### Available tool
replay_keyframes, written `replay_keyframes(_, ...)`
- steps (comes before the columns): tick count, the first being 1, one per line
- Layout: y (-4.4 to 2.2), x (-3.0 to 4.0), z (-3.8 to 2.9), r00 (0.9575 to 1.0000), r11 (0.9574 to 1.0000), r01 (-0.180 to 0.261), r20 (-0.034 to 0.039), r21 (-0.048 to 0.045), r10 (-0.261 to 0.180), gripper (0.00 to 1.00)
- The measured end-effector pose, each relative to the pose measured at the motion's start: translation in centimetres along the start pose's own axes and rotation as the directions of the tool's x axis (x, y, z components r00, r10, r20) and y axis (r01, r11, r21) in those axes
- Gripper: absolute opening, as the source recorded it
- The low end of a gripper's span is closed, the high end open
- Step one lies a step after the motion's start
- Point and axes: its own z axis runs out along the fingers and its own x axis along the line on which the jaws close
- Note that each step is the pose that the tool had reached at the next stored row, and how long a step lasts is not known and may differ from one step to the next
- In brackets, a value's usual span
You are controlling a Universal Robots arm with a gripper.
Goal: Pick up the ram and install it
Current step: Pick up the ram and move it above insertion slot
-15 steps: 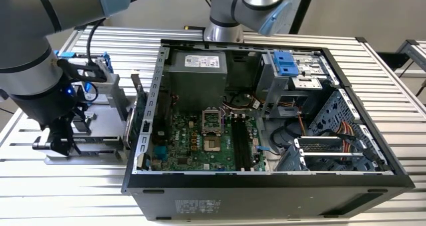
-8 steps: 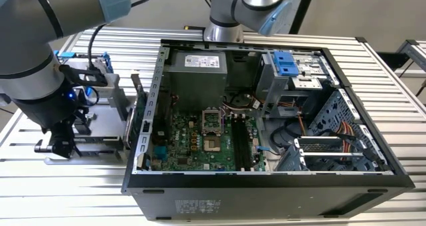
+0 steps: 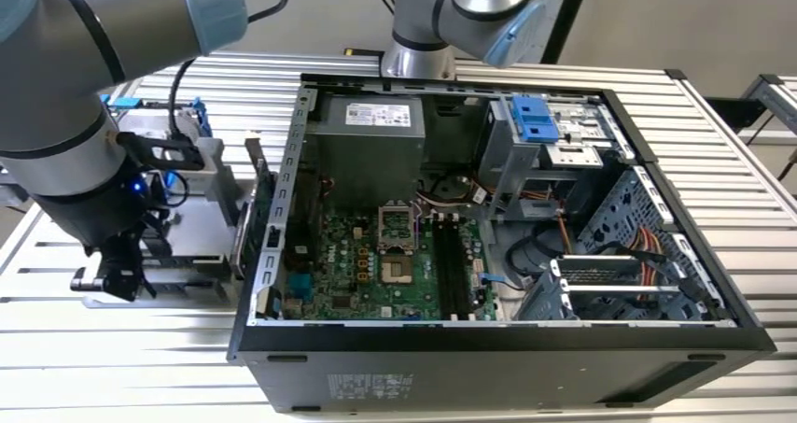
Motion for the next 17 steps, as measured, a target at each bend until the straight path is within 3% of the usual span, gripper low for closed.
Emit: replay_keyframes(17, 0.09, 0.24, 1.48, 0.9999, 0.9999, -0.015, -0.0005, 0.0002, 0.015, 1.00)
